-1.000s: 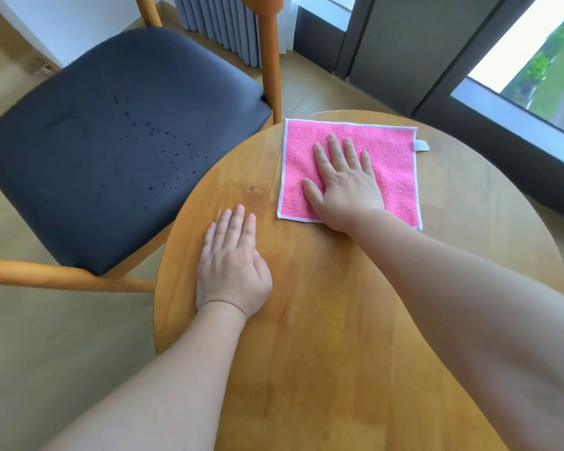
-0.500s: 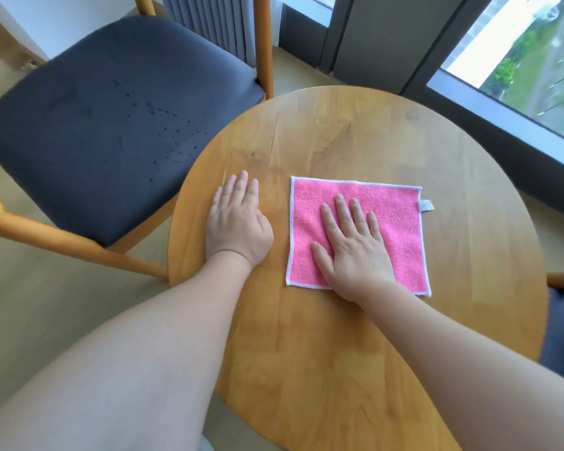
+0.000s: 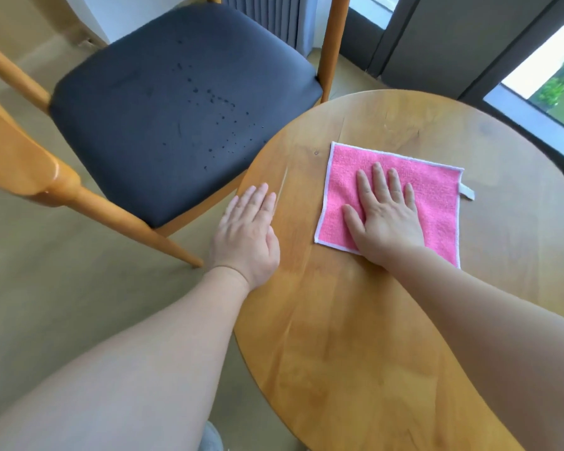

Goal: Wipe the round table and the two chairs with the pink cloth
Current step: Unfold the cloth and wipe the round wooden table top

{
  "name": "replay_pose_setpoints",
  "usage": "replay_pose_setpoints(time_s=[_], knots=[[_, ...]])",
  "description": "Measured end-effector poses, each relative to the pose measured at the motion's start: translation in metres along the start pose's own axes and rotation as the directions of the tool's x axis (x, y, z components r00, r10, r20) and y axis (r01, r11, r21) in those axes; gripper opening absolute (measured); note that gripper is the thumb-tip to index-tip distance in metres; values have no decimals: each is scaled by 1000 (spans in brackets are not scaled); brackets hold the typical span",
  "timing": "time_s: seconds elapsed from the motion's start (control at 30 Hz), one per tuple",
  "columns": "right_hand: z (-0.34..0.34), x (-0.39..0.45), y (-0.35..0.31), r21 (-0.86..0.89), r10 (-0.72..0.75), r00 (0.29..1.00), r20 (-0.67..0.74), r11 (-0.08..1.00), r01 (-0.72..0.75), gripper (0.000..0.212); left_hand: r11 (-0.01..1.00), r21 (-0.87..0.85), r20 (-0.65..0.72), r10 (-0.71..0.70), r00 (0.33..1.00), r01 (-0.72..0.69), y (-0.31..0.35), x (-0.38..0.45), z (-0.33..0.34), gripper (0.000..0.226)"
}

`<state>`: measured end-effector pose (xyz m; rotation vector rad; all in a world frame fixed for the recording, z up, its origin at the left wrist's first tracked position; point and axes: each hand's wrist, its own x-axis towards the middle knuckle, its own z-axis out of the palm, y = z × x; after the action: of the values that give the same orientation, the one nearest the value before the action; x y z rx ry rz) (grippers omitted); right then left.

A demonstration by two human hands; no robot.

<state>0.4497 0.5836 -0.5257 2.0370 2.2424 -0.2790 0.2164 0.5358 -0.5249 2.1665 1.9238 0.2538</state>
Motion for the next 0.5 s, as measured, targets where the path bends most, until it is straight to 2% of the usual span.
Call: replay_pose_setpoints(time_s=[0.17, 0.5], knots=[[-4, 49, -23, -2, -5, 1000, -29, 1000, 5, 74, 995, -64, -13, -78, 997, 77, -1, -1, 0, 60], [-10, 112, -73, 14, -51, 997, -49, 999, 52, 74, 992, -92, -4, -86, 996, 86, -3, -1, -2, 60]])
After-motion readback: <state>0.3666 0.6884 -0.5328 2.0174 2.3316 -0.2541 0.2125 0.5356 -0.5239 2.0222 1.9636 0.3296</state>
